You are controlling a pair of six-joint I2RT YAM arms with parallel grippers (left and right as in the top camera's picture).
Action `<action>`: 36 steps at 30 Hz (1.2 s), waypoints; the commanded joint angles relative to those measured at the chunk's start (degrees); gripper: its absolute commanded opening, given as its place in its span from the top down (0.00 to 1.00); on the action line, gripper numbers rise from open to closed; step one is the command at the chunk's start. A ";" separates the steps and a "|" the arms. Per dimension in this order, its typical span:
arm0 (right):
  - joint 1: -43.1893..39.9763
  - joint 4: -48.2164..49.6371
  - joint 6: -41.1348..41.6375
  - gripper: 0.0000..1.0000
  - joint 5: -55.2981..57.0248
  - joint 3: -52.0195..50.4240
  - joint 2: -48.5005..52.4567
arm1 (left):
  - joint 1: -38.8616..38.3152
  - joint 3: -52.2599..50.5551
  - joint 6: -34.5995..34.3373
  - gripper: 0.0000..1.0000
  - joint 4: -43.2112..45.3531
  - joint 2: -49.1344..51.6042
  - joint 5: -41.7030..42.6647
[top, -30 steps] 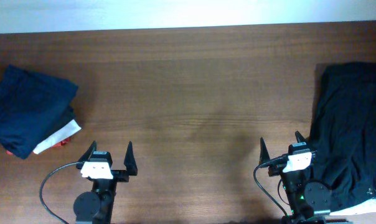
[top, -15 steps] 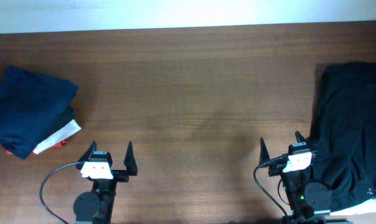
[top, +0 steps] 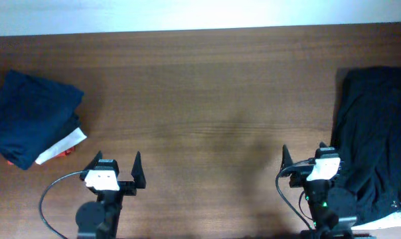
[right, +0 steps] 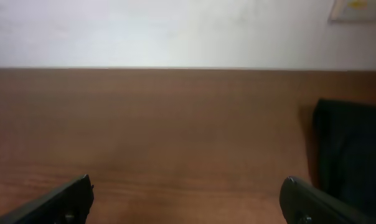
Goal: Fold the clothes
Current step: 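Reach the right gripper to the black trousers at the right edge, then grasp the trousers with the right gripper and drag them toward center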
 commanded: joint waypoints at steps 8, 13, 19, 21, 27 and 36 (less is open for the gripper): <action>0.20 -26.03 0.98 0.01 1.18 31.39 36.92 | 0.31 24.81 0.76 0.01 -6.62 33.14 1.64; -1.40 -32.89 5.38 0.01 1.90 39.10 50.45 | 0.31 34.36 0.76 0.01 -15.58 43.60 3.10; -24.13 -33.55 16.02 0.01 8.74 39.10 61.16 | 0.31 34.95 0.74 0.01 -15.76 44.06 3.10; -28.20 -33.20 16.02 0.10 7.48 39.10 65.83 | 0.31 34.95 0.74 0.01 -15.74 44.06 3.10; -29.38 -26.32 16.00 0.16 2.60 39.10 80.24 | 0.31 34.95 0.74 0.01 -15.74 44.06 3.10; -28.98 -24.90 7.96 0.96 -26.53 41.77 85.94 | 0.31 34.95 0.74 0.01 -15.72 44.09 3.08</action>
